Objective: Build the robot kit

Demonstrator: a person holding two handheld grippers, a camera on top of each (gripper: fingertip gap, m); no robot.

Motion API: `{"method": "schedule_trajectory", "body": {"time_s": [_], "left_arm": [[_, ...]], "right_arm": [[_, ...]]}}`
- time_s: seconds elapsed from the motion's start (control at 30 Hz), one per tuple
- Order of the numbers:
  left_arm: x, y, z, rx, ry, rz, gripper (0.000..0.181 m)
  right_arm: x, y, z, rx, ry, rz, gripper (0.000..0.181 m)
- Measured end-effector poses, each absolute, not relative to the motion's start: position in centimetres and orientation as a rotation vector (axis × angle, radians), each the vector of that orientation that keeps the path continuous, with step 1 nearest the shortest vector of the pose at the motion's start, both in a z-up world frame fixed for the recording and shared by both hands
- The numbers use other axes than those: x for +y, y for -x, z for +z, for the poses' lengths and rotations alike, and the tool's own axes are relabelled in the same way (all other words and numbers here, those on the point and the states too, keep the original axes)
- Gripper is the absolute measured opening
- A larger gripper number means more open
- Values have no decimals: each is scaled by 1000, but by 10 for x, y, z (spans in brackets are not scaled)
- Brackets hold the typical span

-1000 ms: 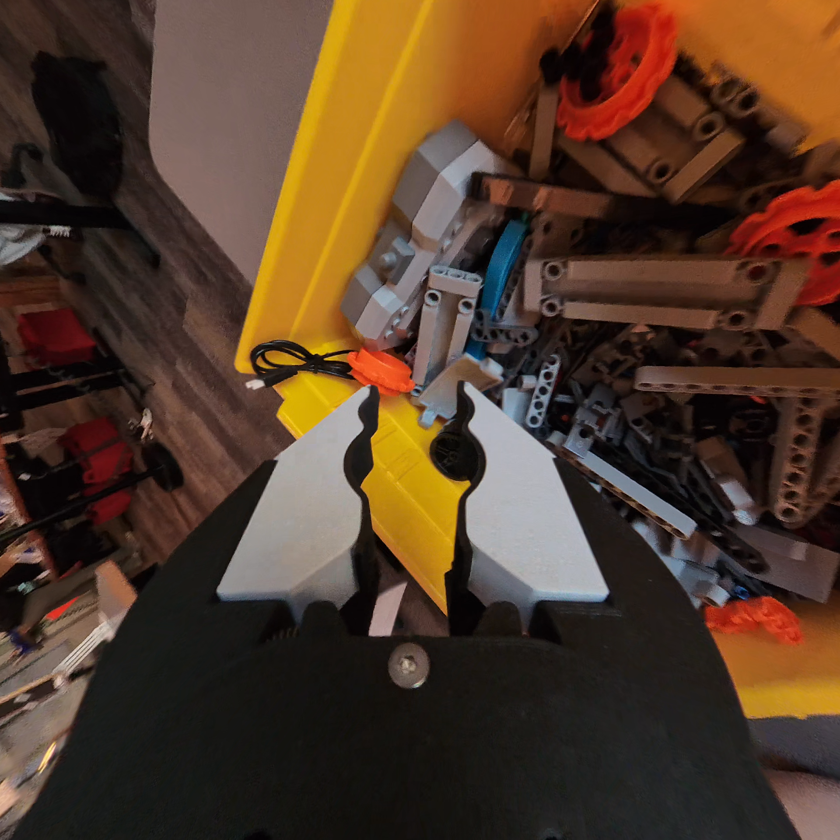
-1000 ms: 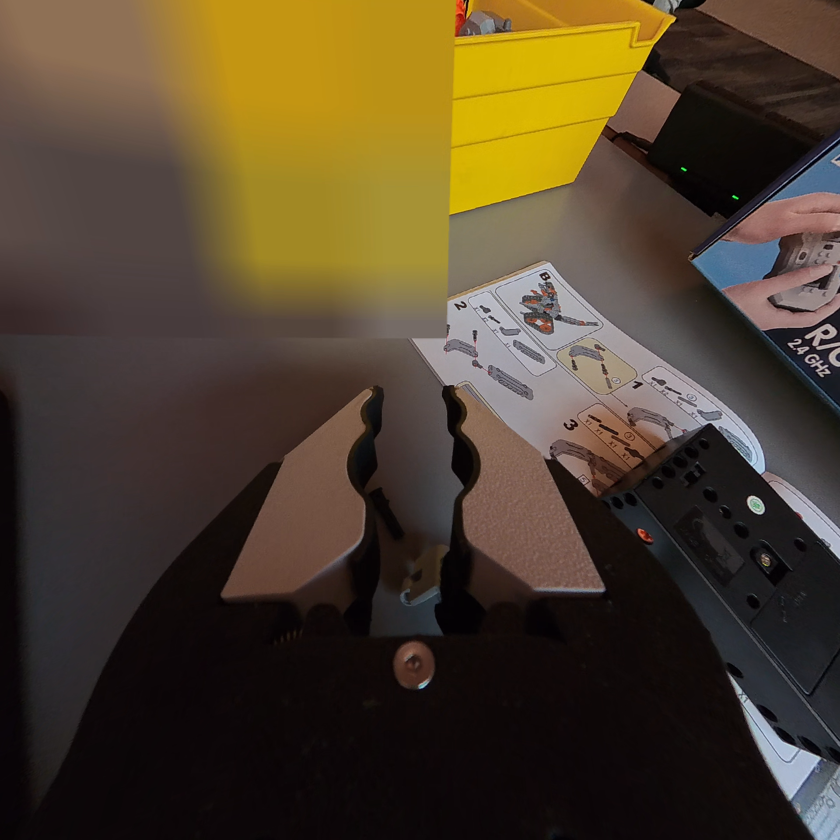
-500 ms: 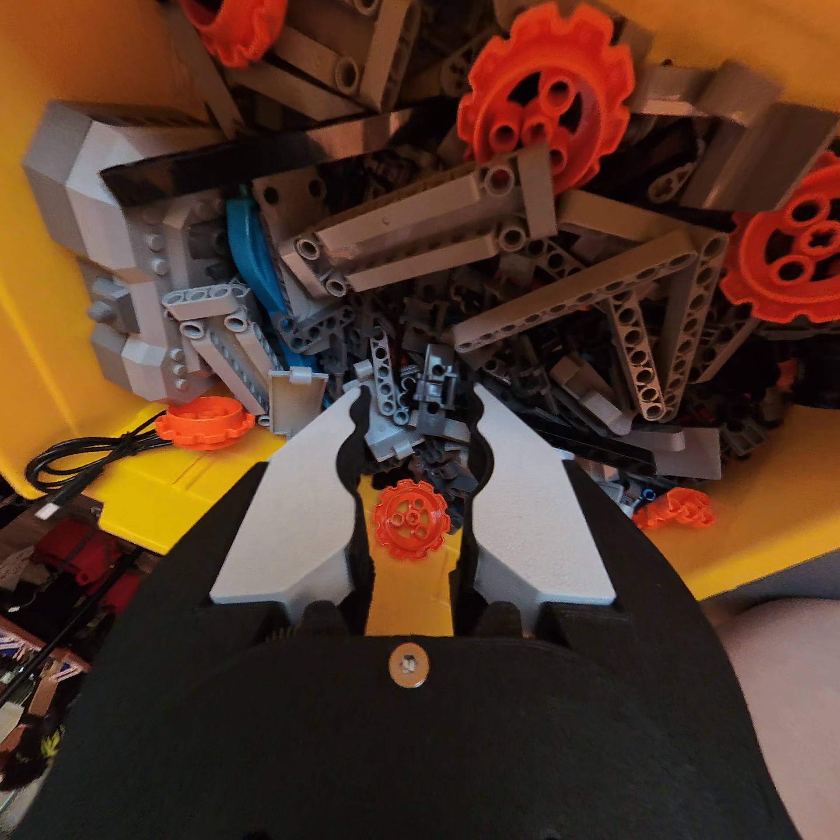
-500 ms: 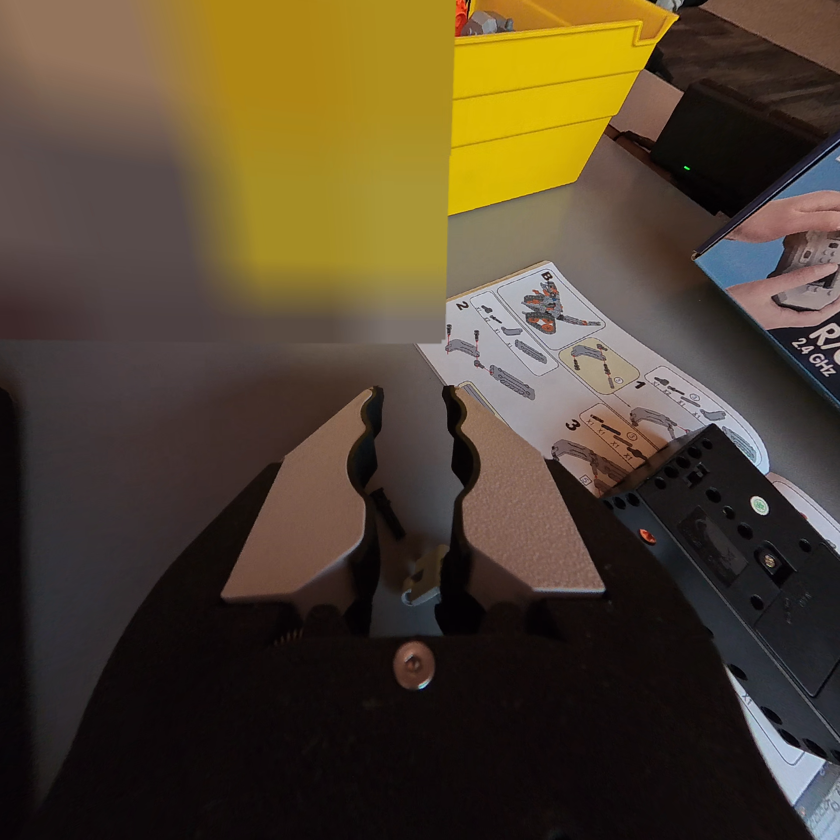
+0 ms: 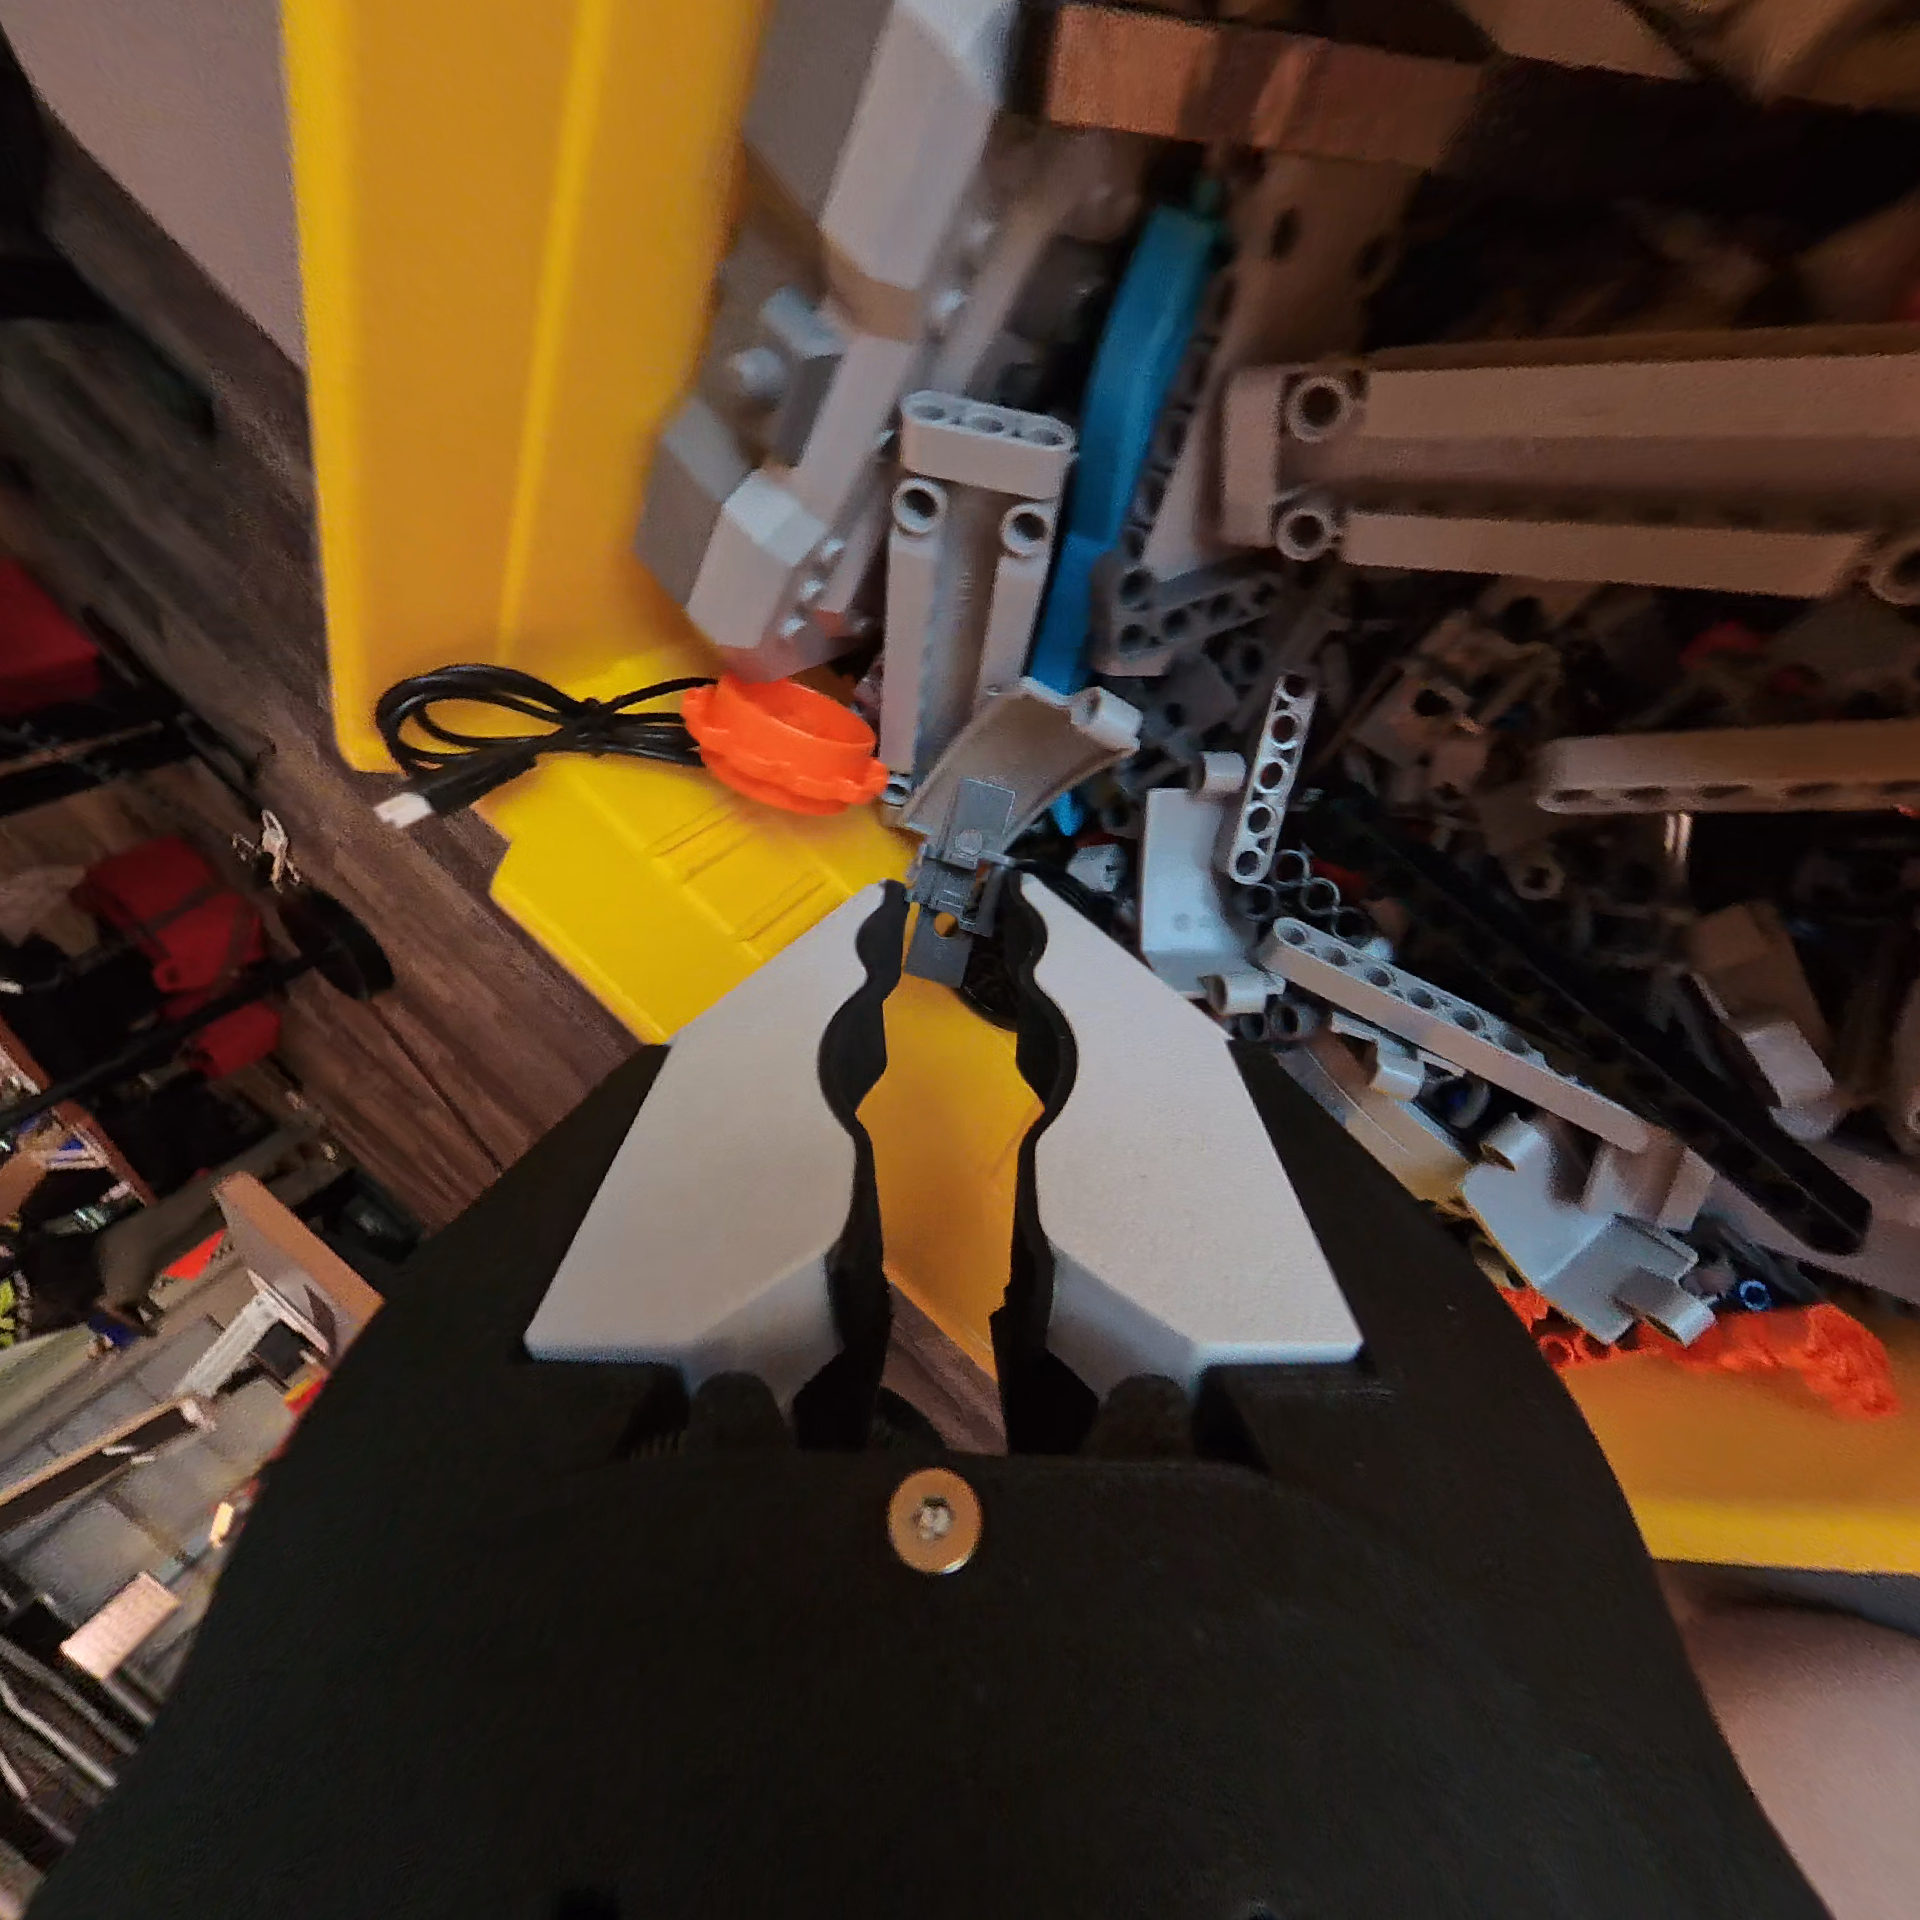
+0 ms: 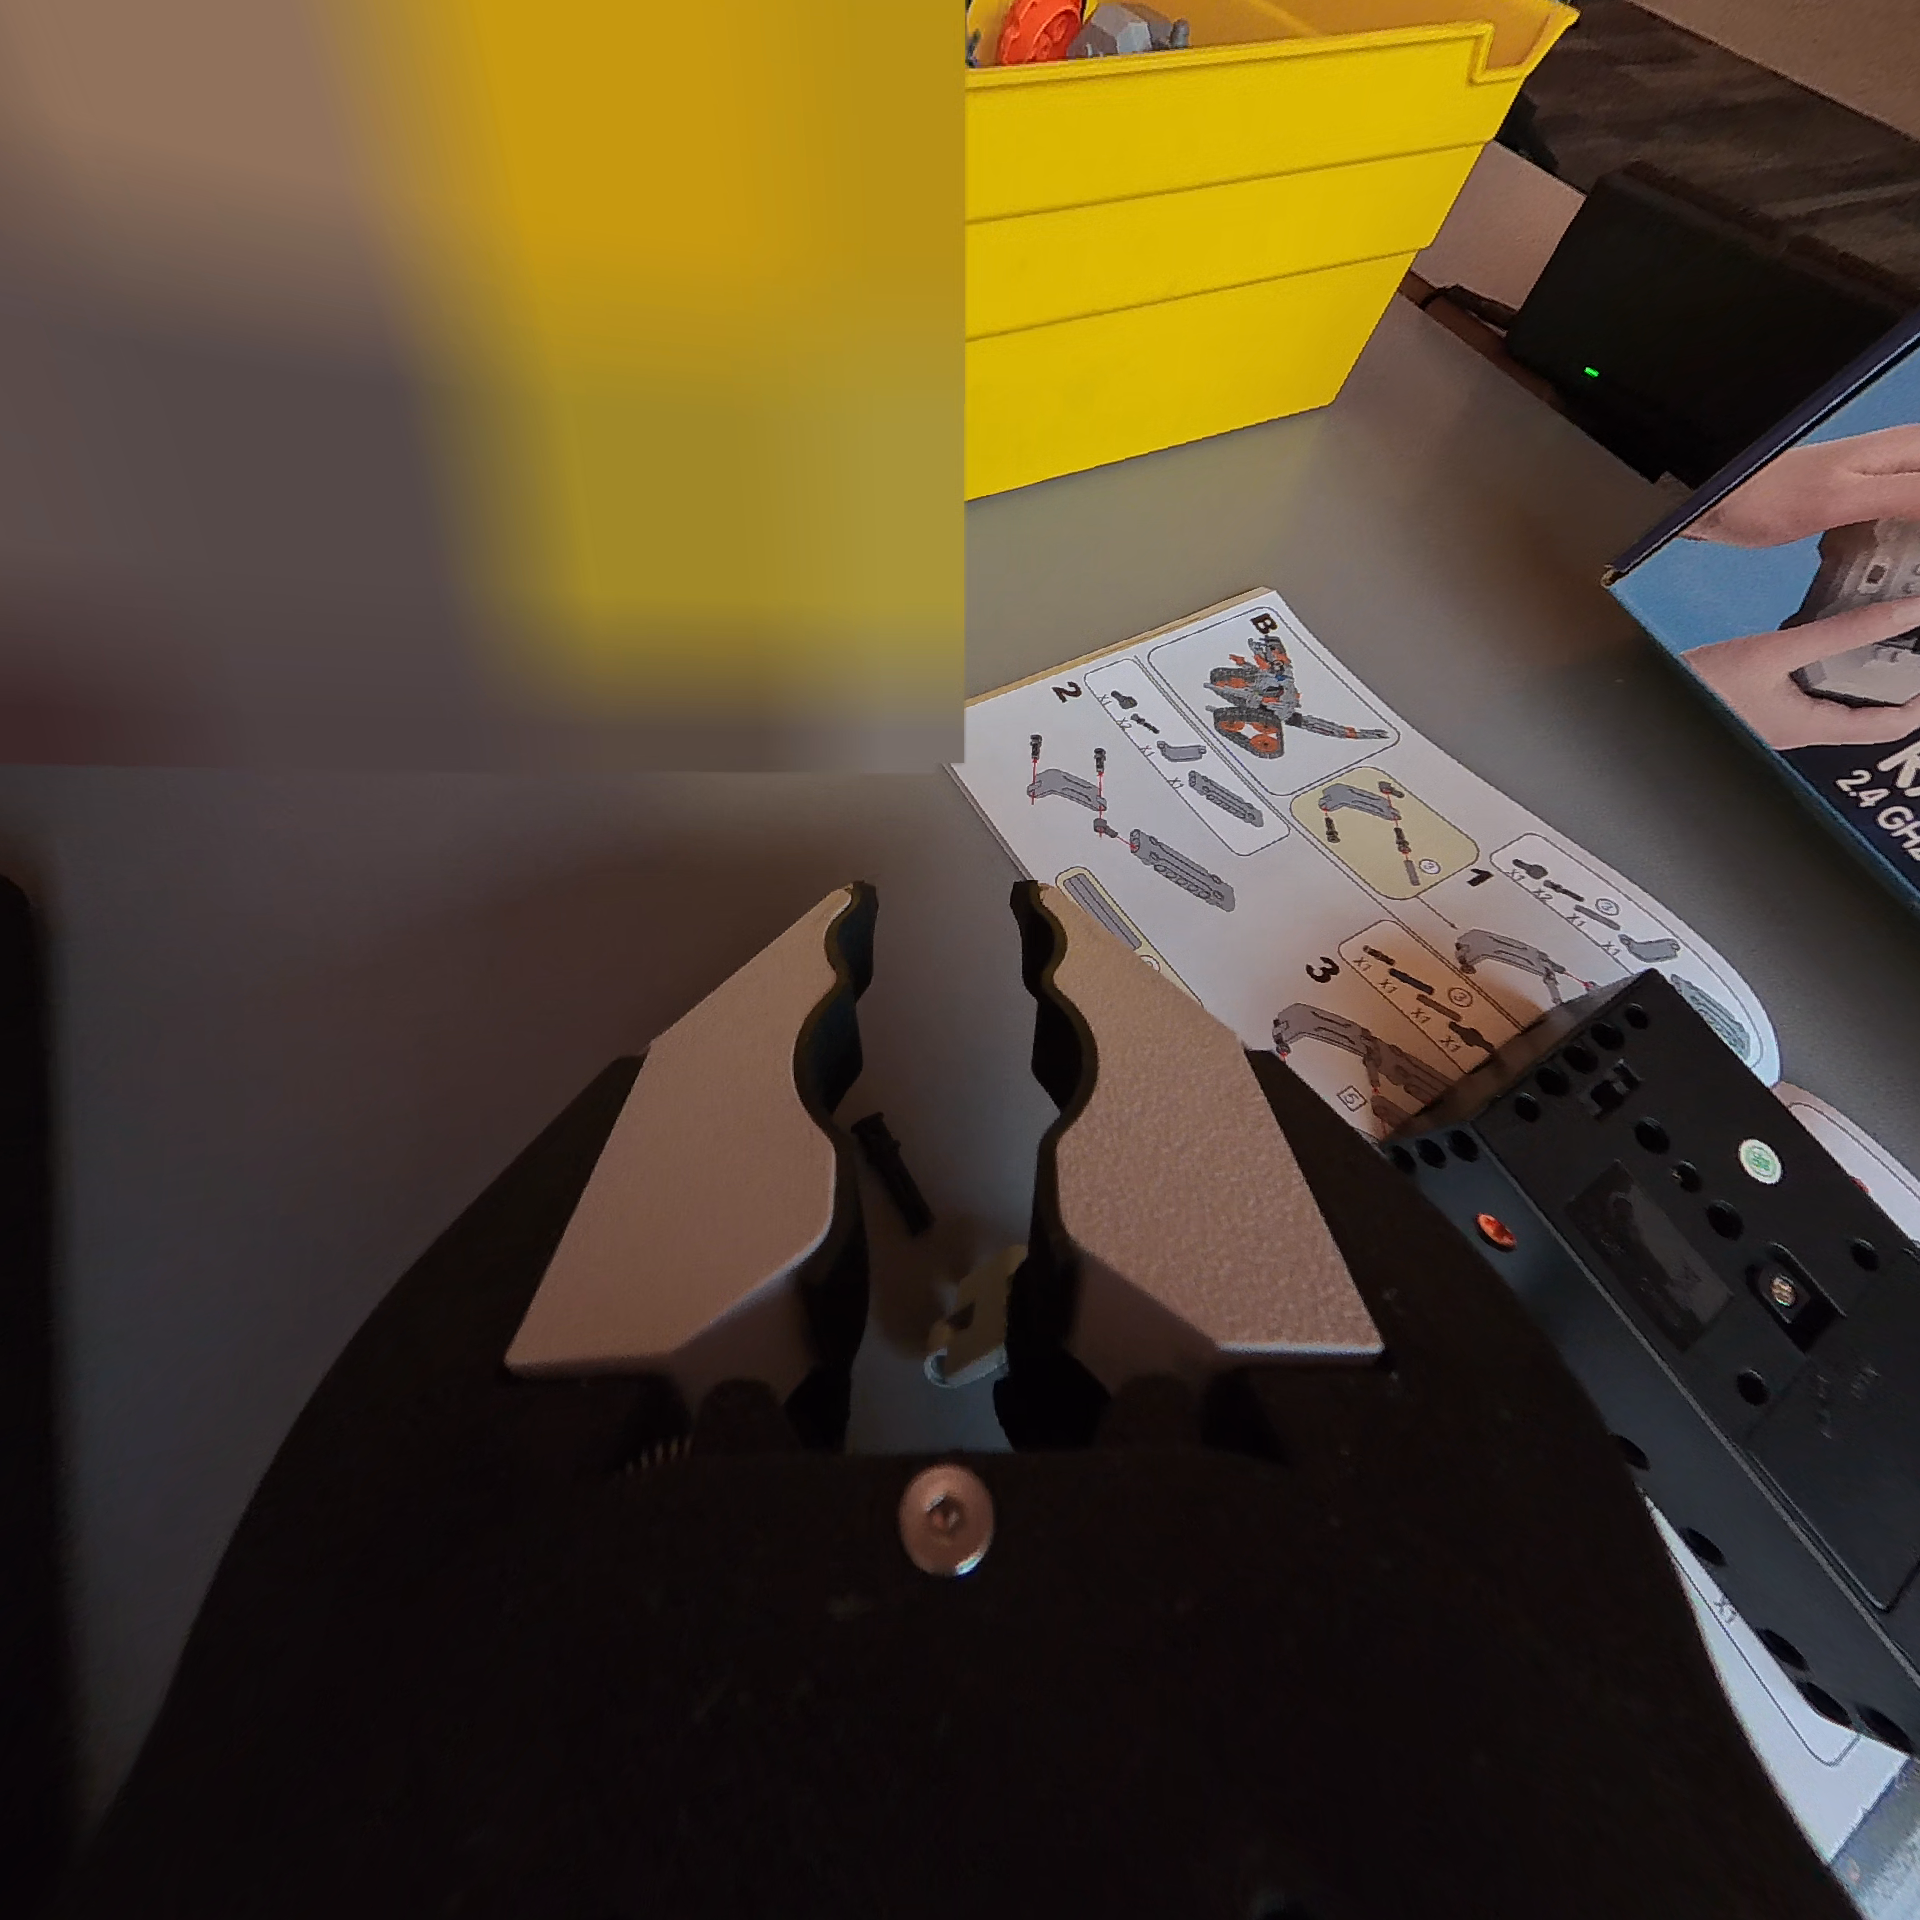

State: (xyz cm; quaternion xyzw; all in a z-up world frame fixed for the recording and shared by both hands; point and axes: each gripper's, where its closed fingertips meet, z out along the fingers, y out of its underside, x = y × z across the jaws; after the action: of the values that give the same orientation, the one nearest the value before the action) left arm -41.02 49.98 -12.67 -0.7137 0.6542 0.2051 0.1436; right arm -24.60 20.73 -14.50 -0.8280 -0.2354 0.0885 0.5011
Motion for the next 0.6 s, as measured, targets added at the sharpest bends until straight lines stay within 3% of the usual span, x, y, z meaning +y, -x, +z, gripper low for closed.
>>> {"method": "schedule_trajectory", "body": {"time_s": [0.13,0.33,0.4,0.6], "left_arm": [[491,410,-132,1862,2173,488,53],[458,402,-126,1796,2348,259,52],[443,401,-130,1803,2425,193,59],[440,408,-149,1831,2488,373,68]], "right_arm": [[207,246,-145,-571,2002,217,27],[207,247,-145,-571,2002,219,27],[207,247,-145,-573,2004,219,27],[206,247,-145,-575,2002,219,27]]}}
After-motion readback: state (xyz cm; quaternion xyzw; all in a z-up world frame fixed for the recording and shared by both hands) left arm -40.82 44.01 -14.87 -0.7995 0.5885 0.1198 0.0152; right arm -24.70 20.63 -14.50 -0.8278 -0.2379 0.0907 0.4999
